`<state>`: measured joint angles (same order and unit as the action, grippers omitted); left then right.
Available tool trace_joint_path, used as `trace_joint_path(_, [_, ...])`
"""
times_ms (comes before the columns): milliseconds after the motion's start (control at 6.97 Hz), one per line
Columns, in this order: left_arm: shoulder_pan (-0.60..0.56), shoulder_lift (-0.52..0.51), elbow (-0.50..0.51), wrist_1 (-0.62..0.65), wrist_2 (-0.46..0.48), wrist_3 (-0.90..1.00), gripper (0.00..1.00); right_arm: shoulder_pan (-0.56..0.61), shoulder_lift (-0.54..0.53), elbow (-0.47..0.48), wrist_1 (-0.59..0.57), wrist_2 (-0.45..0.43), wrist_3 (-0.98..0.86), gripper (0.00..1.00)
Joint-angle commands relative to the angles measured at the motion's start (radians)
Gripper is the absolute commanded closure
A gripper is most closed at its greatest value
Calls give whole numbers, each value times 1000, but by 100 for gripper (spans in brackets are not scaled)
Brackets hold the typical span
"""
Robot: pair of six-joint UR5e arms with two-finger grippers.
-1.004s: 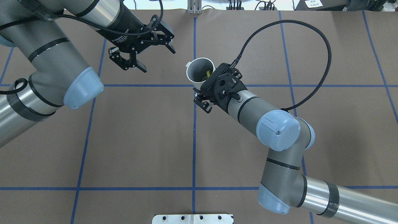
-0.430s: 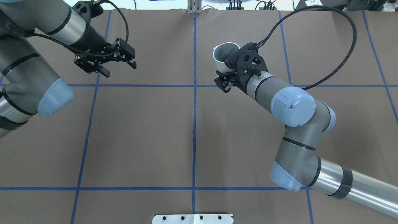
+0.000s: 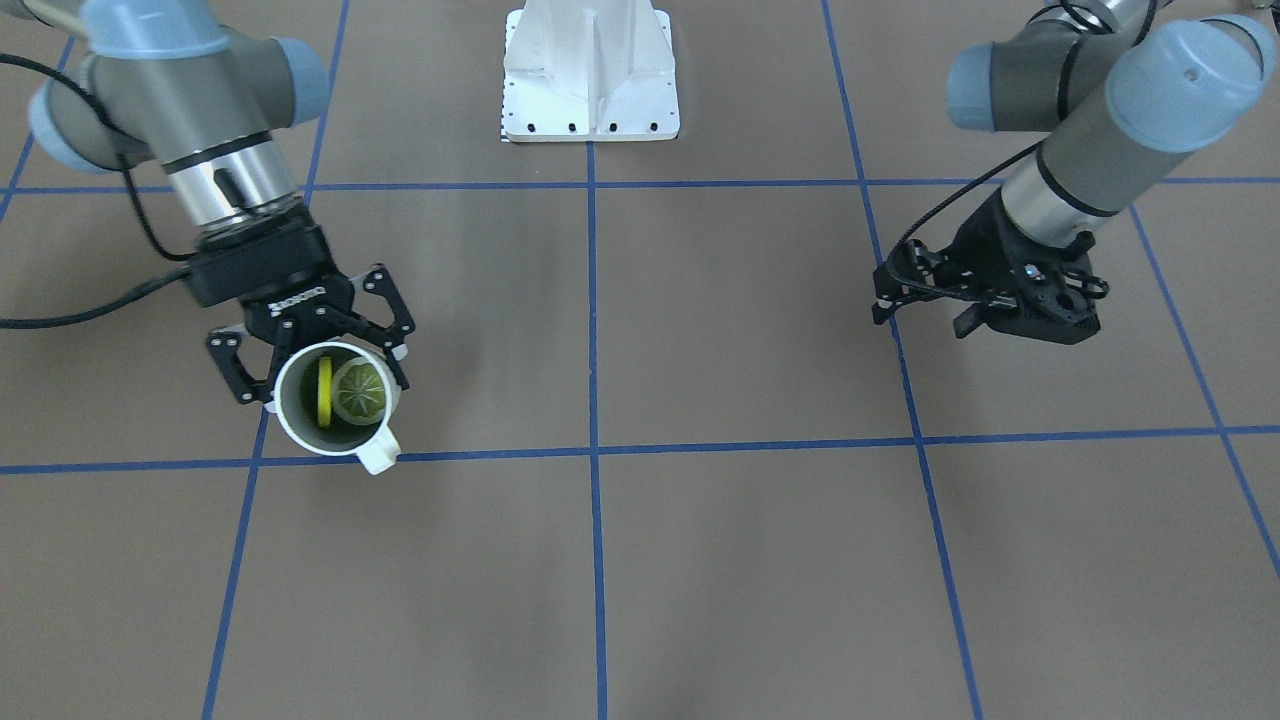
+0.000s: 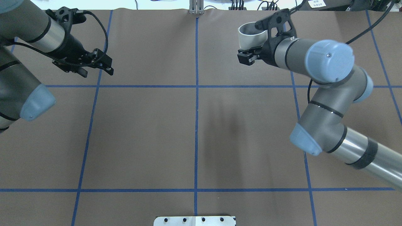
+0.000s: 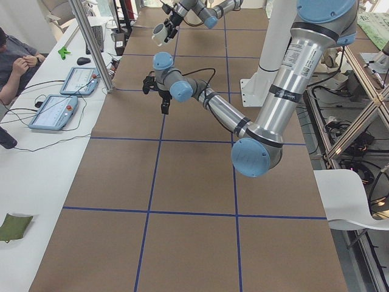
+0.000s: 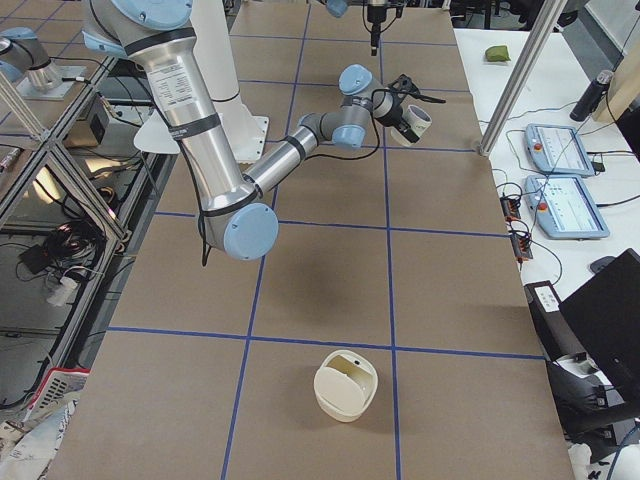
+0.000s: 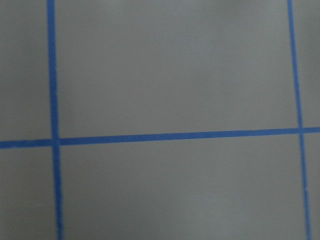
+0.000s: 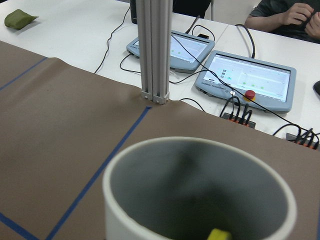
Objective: Left arm hands cup to right arm to dump lemon
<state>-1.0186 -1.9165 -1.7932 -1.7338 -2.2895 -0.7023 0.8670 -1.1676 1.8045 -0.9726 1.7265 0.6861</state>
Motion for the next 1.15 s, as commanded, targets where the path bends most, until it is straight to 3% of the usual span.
trace_joint_path(0, [-92,82,5,61,4,311,0,110,-143,85,6,87,7,100])
trace_joint_path(143, [-136,123,2,129,-8,471,0,130,-209,129,6,85,12,100])
trace_joint_path(430, [-175,155,-1,161,-10,572,0,159,-326,199,55,74,12,100])
trace_joint_path(861, [-178,186,-6,161,-11,601,0,159,-611,173,448,47,59,100])
trace_joint_path(1004, [-201,200,-5,161,-10,615,0,161,-671,145,571,-6,147,100])
